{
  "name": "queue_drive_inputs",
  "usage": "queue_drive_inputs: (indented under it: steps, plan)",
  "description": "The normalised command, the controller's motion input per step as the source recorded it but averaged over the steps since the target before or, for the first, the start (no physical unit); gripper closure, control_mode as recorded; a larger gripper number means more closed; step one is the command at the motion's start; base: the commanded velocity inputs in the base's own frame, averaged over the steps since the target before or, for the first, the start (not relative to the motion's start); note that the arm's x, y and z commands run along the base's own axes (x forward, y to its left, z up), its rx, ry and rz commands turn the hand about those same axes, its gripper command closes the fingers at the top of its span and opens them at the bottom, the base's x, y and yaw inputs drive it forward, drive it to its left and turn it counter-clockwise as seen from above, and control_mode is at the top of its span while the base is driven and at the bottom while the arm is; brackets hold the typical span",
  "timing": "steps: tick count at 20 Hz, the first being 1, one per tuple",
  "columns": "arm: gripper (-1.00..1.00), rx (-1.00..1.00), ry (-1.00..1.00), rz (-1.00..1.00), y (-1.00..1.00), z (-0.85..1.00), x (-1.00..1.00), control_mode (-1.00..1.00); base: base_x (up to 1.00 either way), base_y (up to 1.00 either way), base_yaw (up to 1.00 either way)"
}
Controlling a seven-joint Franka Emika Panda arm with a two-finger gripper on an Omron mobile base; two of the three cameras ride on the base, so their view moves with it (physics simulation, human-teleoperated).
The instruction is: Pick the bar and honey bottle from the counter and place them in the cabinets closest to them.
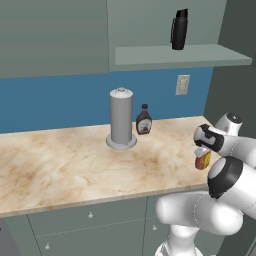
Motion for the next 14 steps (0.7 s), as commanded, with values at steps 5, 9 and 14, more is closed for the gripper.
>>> queue_drive_inputs:
  steps: [5, 9, 14]
  plan:
    - [1.0, 0.0, 0.0, 0.0, 0.0, 0.0, 0.0, -1.0, 0.0, 0.0, 0.0]
    - [1.0, 0.01, 0.0, -0.01, 0.0, 0.06, -0.02, -1.0, 0.0, 0.0, 0.0]
    - [1.0, 0.01, 0.0, -0.02, 0.0, 0.35, 0.0, -1.0, 0.0, 0.0, 0.0]
